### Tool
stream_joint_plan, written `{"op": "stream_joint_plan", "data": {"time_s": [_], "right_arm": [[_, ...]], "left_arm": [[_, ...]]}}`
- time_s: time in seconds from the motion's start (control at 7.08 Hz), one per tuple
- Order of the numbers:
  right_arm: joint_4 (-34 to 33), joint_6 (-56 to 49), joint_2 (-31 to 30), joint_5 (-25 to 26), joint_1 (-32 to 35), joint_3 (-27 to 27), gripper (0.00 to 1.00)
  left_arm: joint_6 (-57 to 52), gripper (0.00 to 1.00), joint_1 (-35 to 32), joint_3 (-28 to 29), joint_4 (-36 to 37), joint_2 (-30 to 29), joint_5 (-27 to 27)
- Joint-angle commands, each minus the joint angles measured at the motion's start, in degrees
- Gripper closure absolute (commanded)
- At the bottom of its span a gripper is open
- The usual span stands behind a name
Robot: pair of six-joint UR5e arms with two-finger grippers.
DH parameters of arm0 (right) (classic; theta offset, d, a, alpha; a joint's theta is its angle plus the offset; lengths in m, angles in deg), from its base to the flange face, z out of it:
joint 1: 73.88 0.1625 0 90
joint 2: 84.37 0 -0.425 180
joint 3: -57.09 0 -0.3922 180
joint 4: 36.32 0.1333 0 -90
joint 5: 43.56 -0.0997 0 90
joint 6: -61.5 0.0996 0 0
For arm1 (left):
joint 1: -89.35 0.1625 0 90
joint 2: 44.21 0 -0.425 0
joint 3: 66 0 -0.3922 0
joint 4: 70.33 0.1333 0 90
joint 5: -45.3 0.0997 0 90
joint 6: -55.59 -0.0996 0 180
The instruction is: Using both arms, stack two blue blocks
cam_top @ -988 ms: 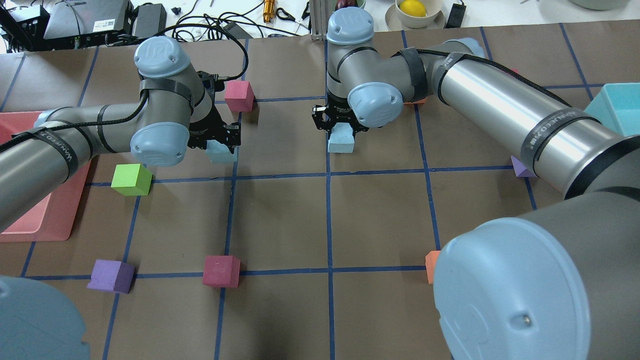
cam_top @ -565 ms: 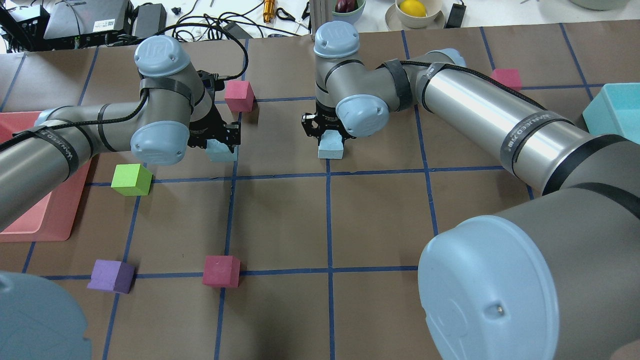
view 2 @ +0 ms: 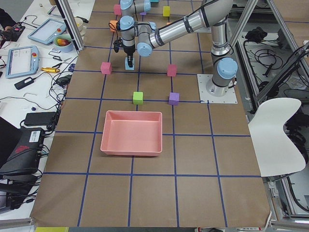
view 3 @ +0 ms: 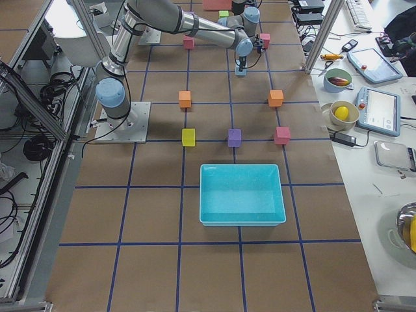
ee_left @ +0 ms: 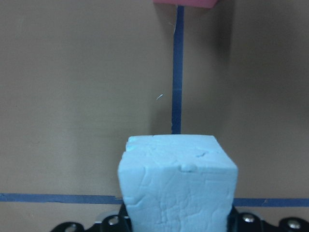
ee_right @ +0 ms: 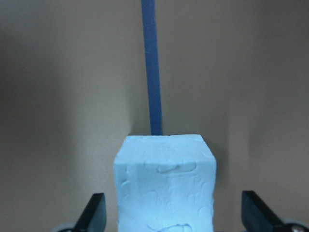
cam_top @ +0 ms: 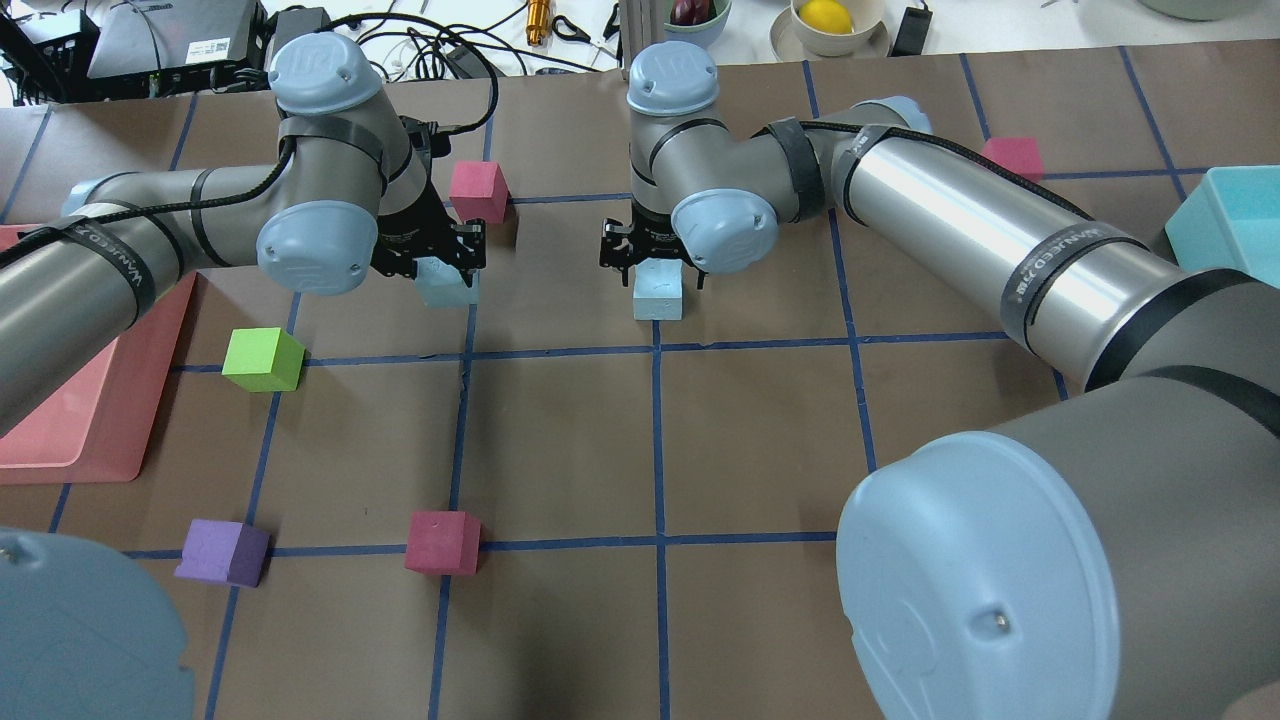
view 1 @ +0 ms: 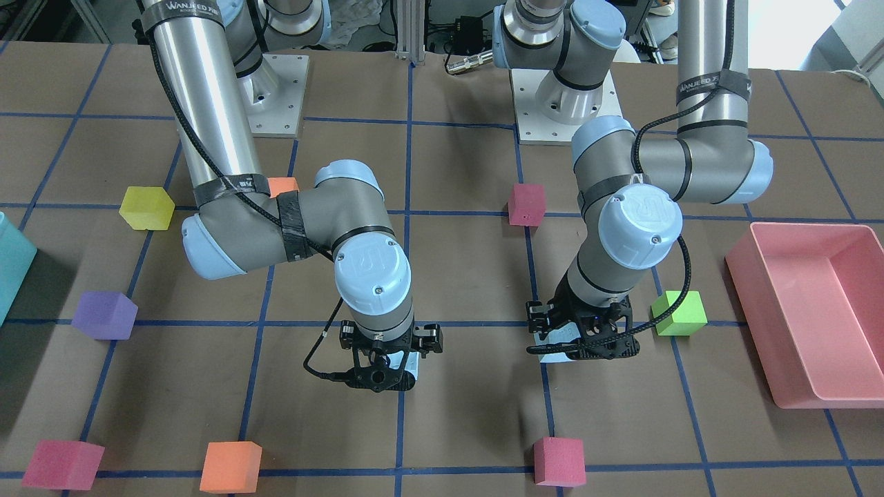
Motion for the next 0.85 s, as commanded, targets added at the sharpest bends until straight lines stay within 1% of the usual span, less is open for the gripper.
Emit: {"op": "stream_joint_plan", "data": {"time_s": [0.0, 0.14, 0.28, 0.42, 0.56, 0.71], "right_arm": [[3.63, -0.39, -2.08, 0.13, -1.77, 2.56, 0.00], [7.40, -4.04, -6.01, 0.22, -4.65, 2.74, 0.00], [10.22, -10.17, -8.66, -0.48, -8.77, 2.66, 0.00], [15.12, -12.15, -12.43, -0.49, -12.21, 2.57, 0.00], [20.56, -17.82, -16.65, -0.49, -15.46, 2.57, 0.00], [25.40, -22.93, -20.34, -0.40, -18.54, 2.57, 0.00]], "left_arm": [[1.41, 1.00, -1.97, 2.06, -1.11, 0.22, -1.47], [3.93, 1.00, -3.63, 4.59, -3.30, -0.39, -1.38], [8.40, 1.00, -5.39, 7.14, -5.67, -0.92, -1.64], [9.92, 1.00, -7.93, 8.91, -6.91, -1.88, -1.73], [10.02, 1.00, -9.61, 10.14, -7.10, -3.55, -3.39], [12.64, 1.00, -11.80, 13.11, -7.18, -5.22, -3.75]]}}
